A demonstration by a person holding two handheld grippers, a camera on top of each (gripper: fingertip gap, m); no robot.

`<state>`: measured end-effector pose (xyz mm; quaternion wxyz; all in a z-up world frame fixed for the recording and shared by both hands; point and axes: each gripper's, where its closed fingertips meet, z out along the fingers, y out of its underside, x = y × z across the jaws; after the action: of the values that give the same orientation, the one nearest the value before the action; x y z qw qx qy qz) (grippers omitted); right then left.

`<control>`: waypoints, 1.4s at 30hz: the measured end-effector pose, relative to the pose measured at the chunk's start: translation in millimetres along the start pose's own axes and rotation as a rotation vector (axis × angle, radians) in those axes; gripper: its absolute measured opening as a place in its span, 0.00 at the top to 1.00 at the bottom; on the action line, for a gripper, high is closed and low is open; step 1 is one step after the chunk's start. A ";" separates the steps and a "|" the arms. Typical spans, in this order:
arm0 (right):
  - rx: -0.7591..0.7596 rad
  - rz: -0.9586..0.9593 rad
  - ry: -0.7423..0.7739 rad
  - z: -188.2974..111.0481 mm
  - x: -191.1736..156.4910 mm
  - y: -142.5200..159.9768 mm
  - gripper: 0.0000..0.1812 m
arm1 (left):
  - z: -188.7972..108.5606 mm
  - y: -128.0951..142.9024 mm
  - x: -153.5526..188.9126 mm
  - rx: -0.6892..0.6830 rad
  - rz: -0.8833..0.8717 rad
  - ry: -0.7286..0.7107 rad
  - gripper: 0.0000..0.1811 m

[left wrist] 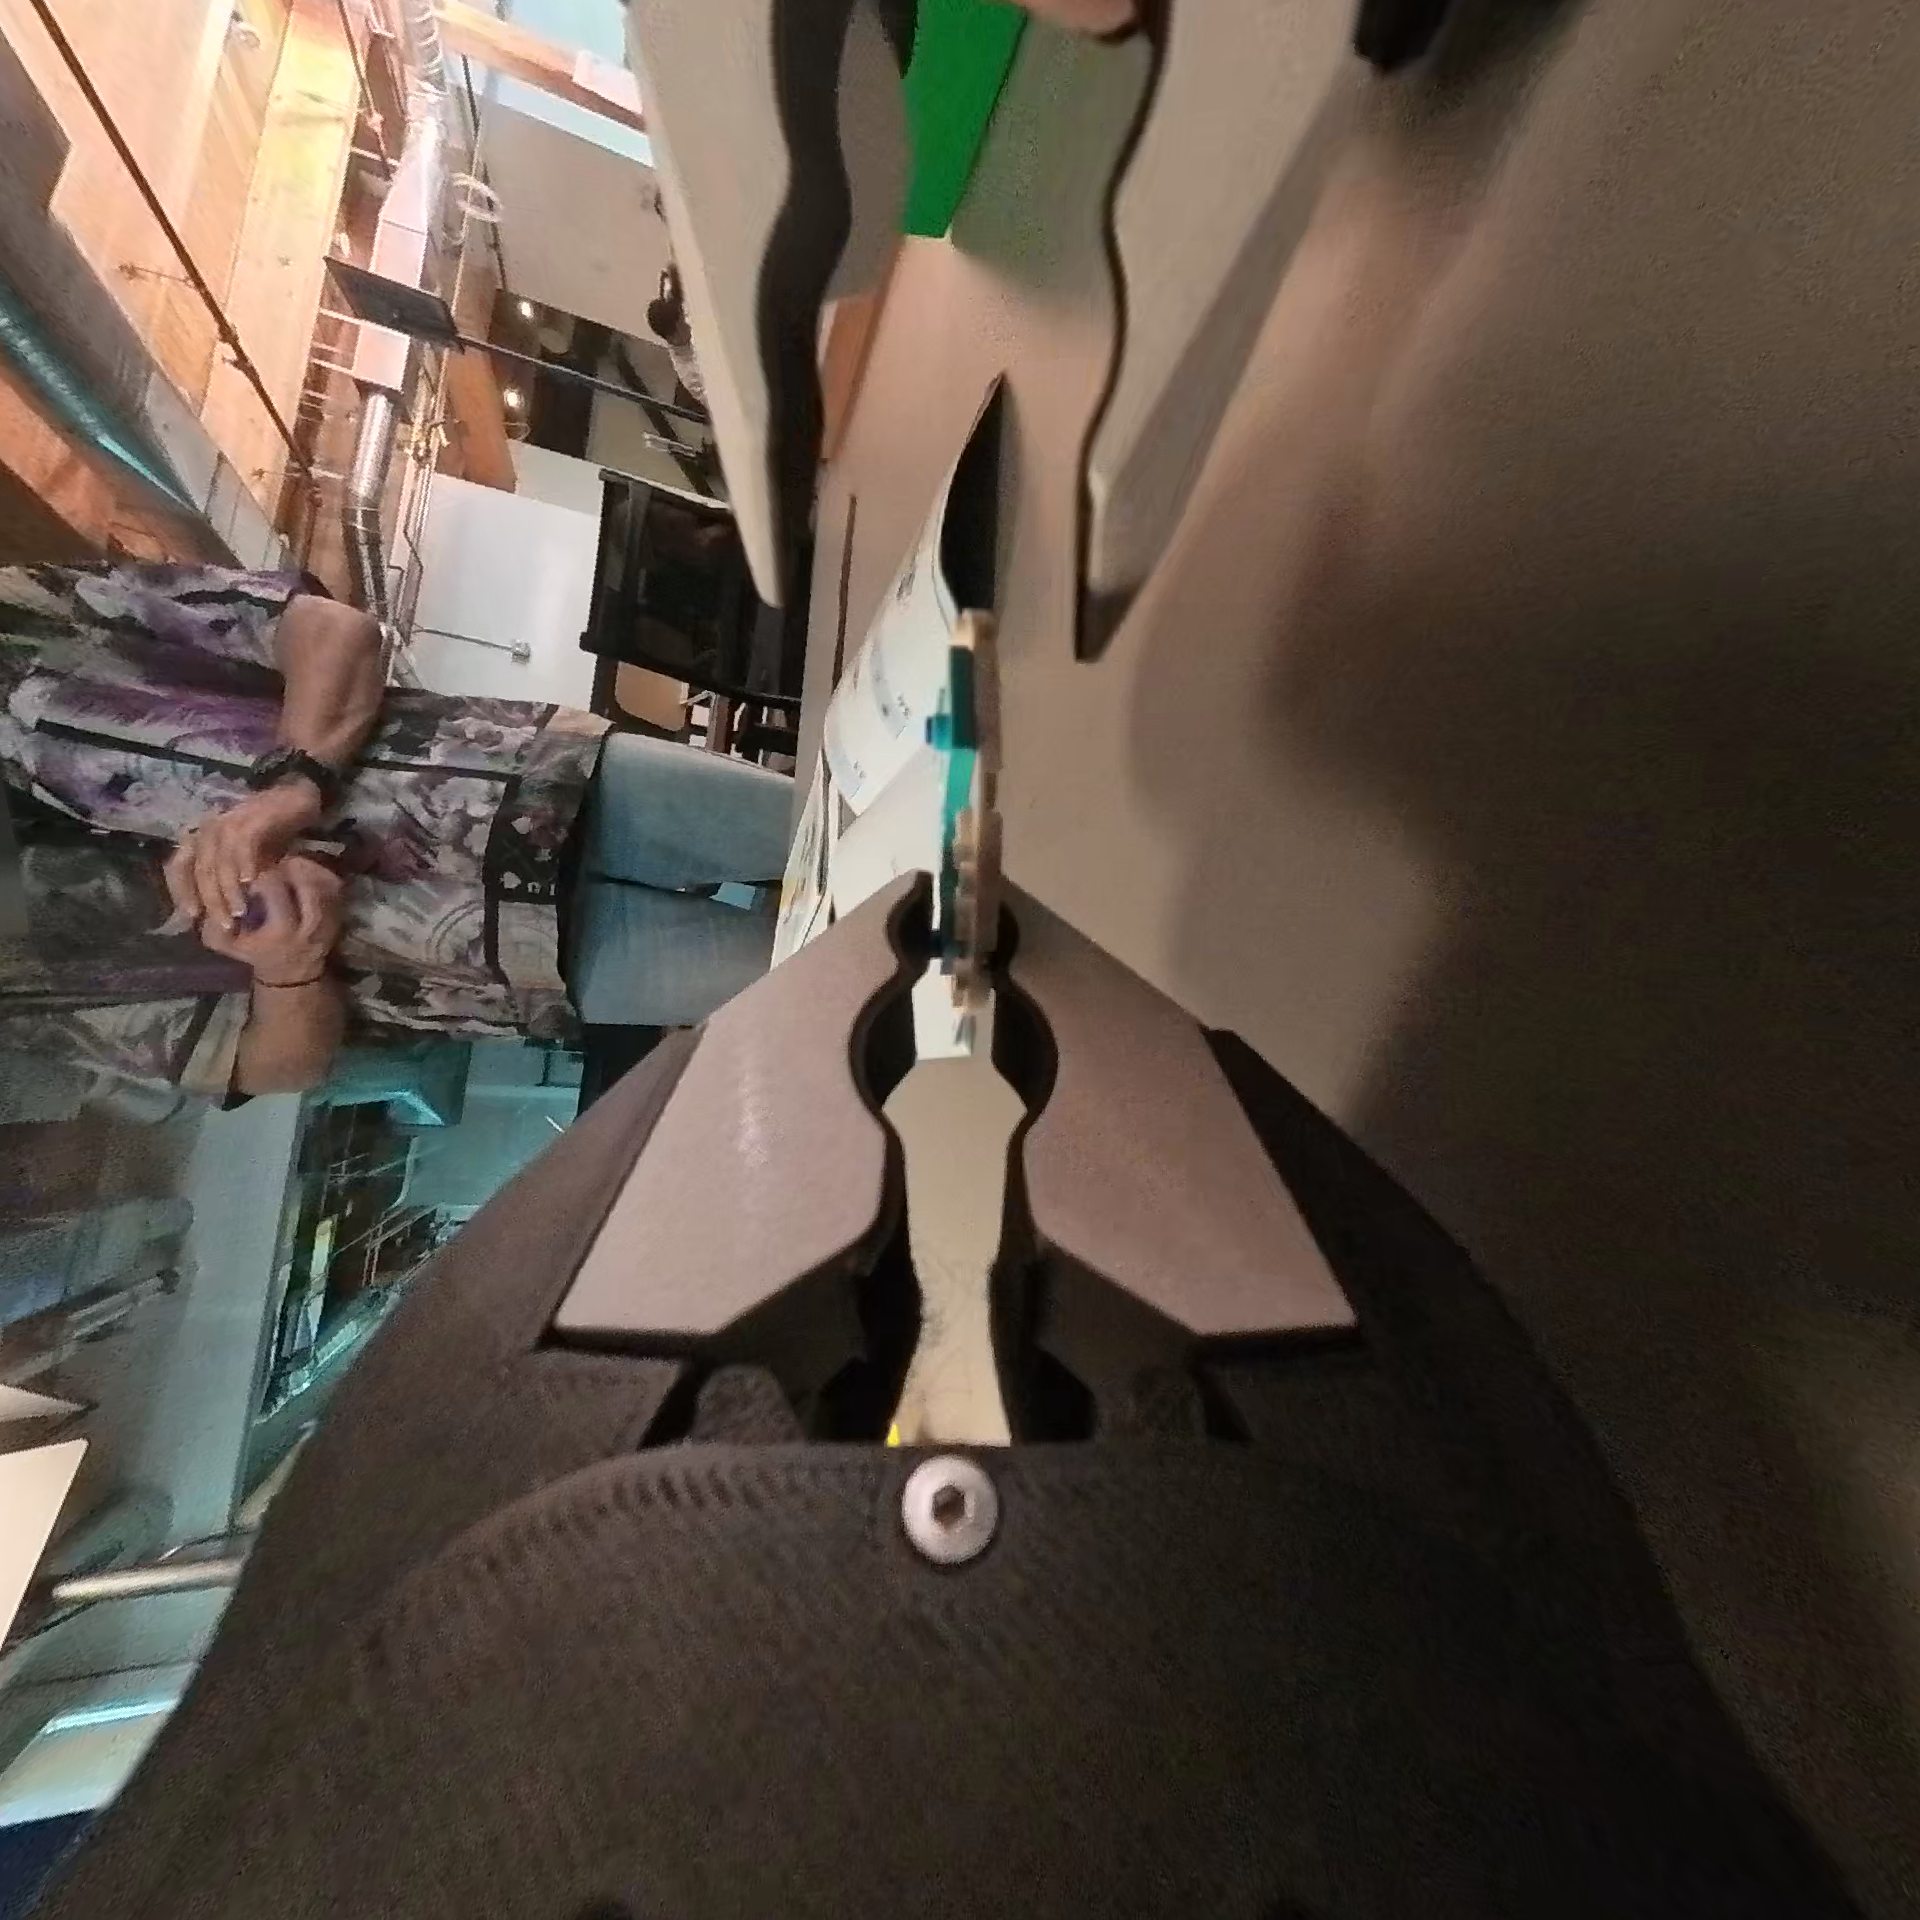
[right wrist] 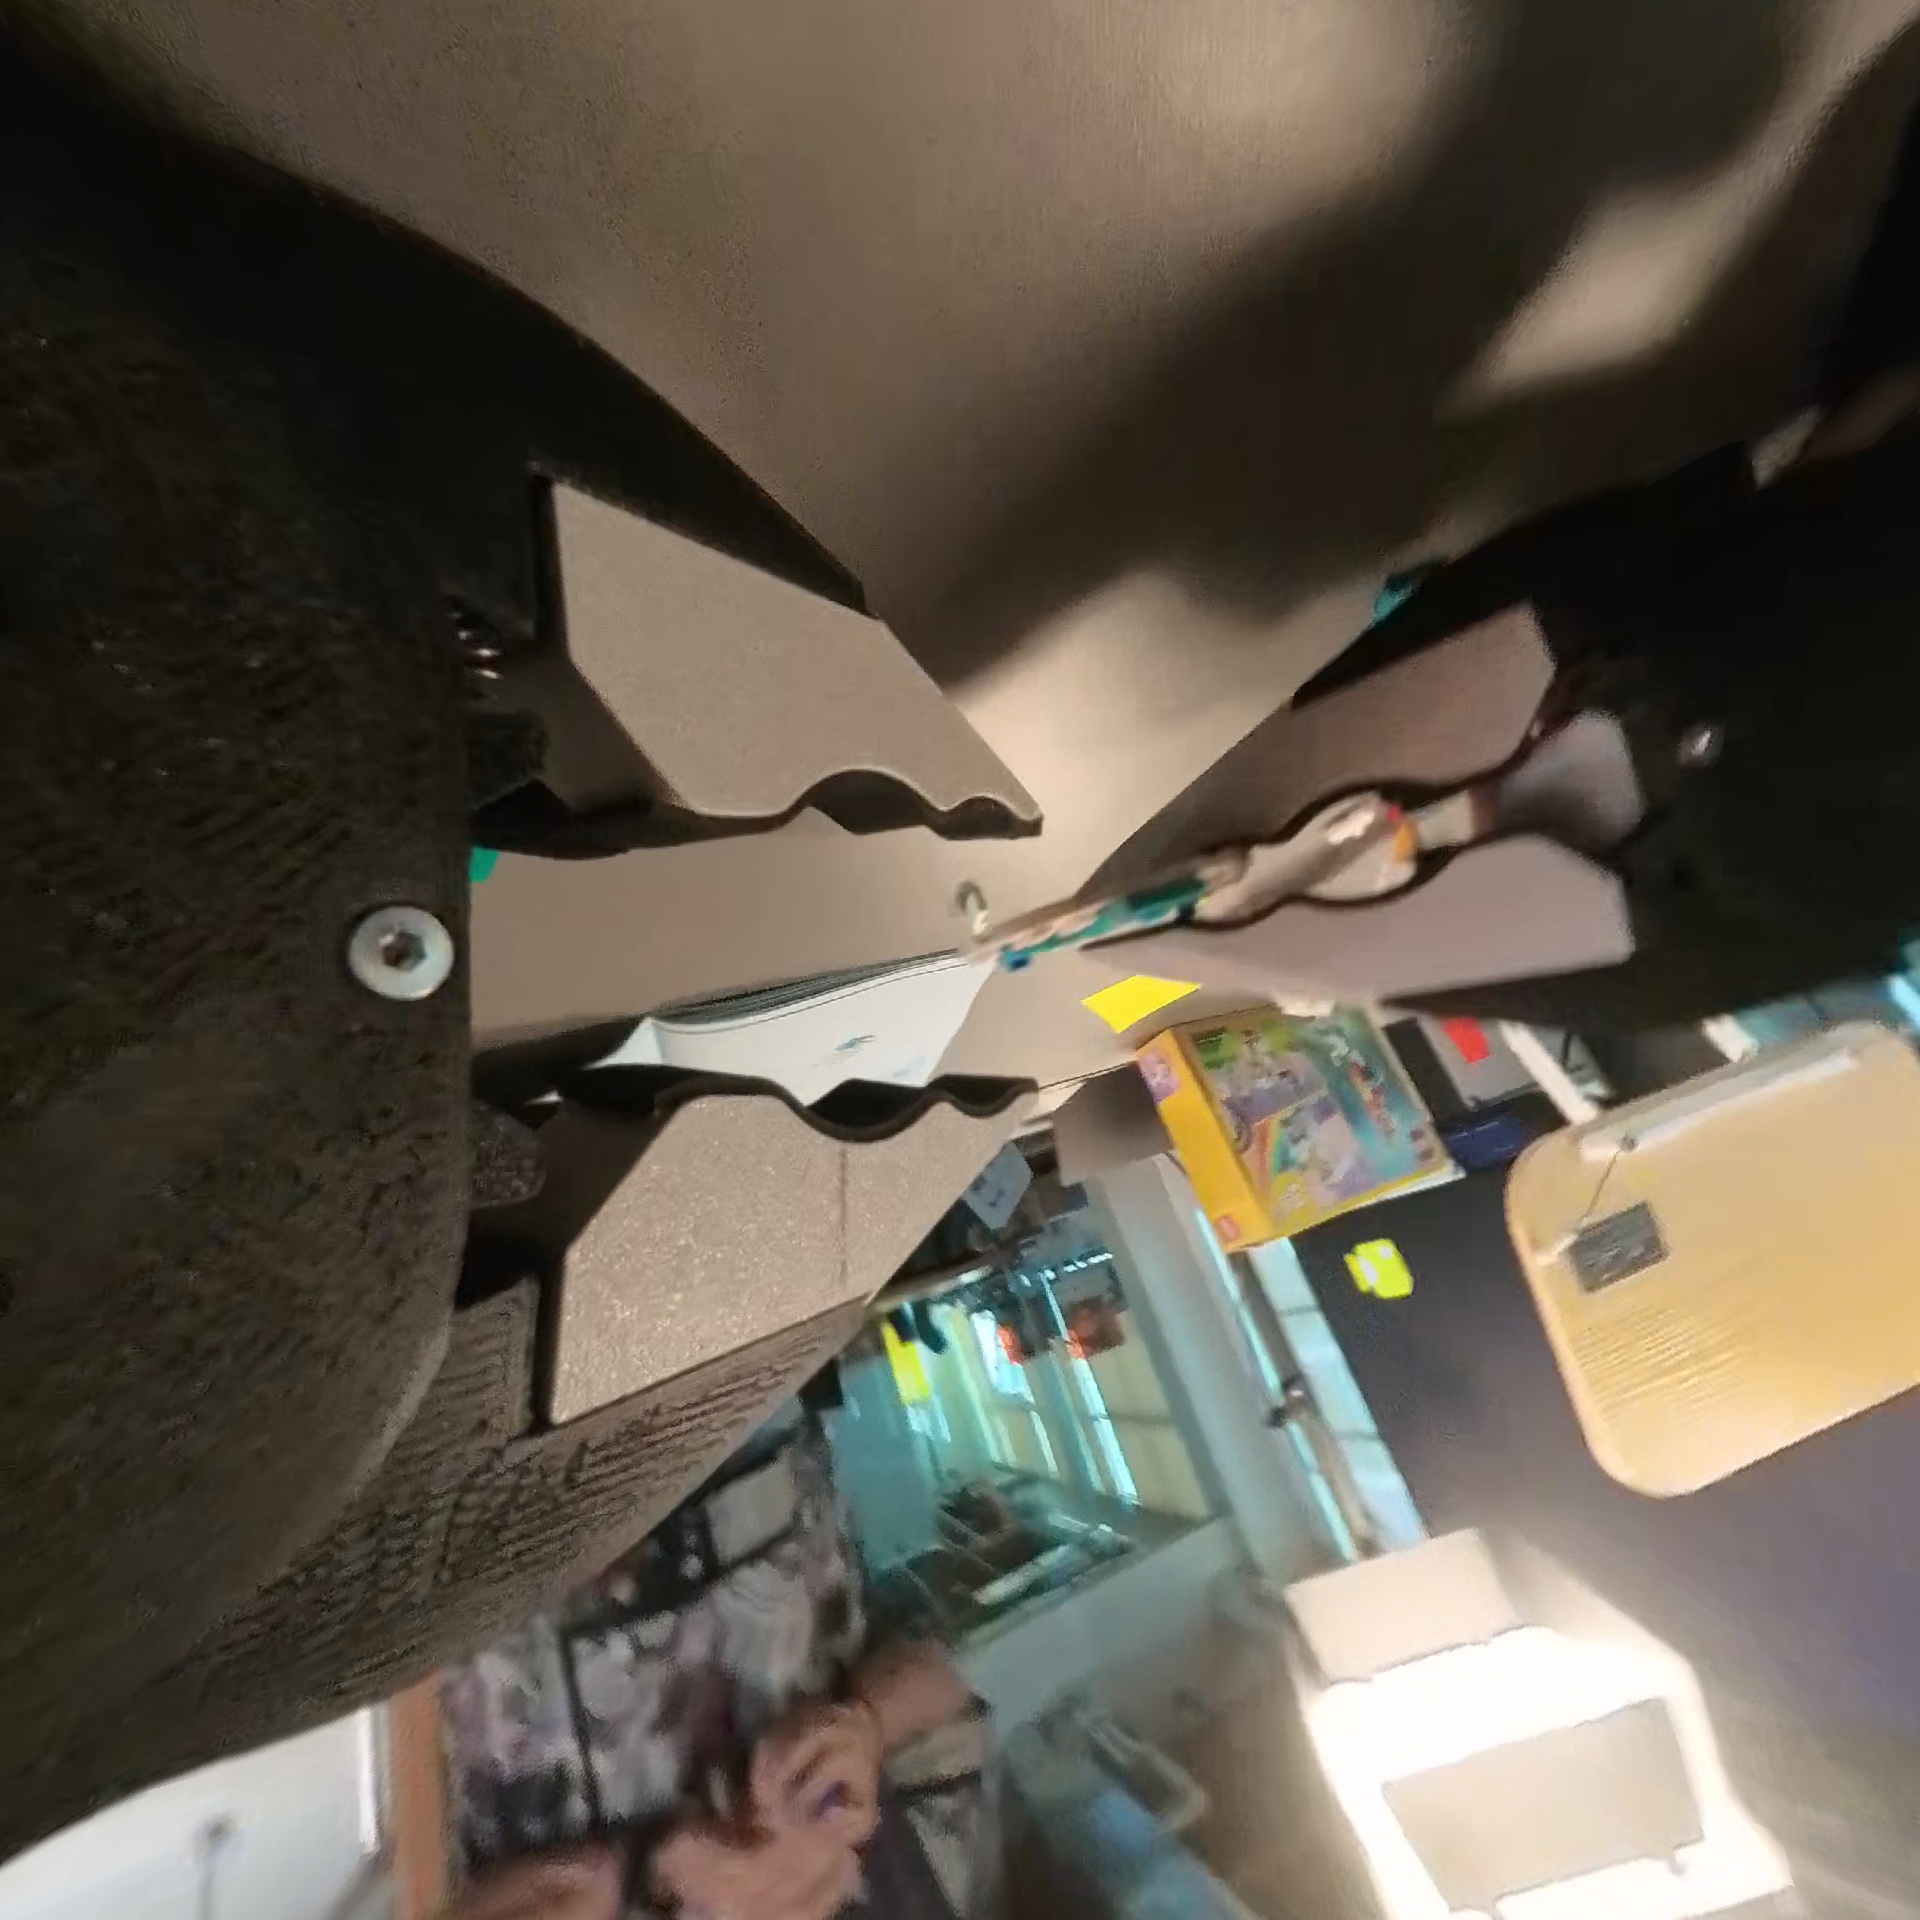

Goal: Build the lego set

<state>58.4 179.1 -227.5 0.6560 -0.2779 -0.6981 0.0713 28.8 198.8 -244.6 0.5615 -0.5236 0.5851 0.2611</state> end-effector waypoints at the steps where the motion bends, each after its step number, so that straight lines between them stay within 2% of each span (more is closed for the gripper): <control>1: 0.007 -0.044 -0.009 1.7 -5.0 -4.6 0.78 | 0.3 -1.0 0.4 0.007 -0.005 0.002 0.97; 5: 0.008 -0.151 0.012 5.6 -10.4 -12.7 0.86 | -0.8 -6.7 0.9 0.044 -0.032 0.011 0.97; 13: -0.023 -0.234 0.019 8.6 -13.9 -11.3 0.97 | 1.1 -10.1 5.8 0.046 -0.019 0.023 0.96; 14: -0.032 -0.234 0.021 9.1 -13.6 -10.4 0.98 | 1.5 -9.4 4.3 0.044 -0.036 0.018 0.95; 17: -0.091 -0.239 0.036 8.0 -7.7 0.7 0.98 | 1.0 -8.5 -4.7 0.048 -0.117 -0.006 0.78; 19: -0.173 -0.242 0.025 7.0 -4.4 17.6 0.98 | 1.6 1.0 -10.4 0.005 -0.172 -0.022 0.71; 23: -0.312 -0.358 -0.049 4.9 -9.3 45.4 0.97 | -0.8 17.9 -24.7 -0.045 -0.261 -0.077 0.67; 28: -0.346 -0.422 -0.176 -0.3 -23.2 54.6 0.96 | -1.6 33.3 -39.6 -0.085 -0.408 -0.137 0.65; 31: -0.357 -0.368 -0.257 -4.0 -27.5 56.4 0.90 | -4.4 35.8 -45.8 -0.071 -0.482 -0.157 0.64; 33: -0.360 -0.289 -0.302 -7.2 -26.9 54.3 0.87 | -5.7 32.6 -49.1 -0.032 -0.577 -0.151 0.58; 38: -0.337 -0.107 -0.446 -20.5 -27.0 41.0 0.72 | -5.2 33.4 -49.6 0.014 -0.791 -0.095 0.52; 42: -0.336 0.222 -0.576 -38.0 -24.1 38.9 0.68 | -5.7 35.9 -50.5 0.014 -0.812 -0.098 0.53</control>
<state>105.9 189.9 -261.8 0.3656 -0.4249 -0.8219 0.1017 -14.9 221.1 -206.5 0.6498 -0.6951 0.3052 0.0389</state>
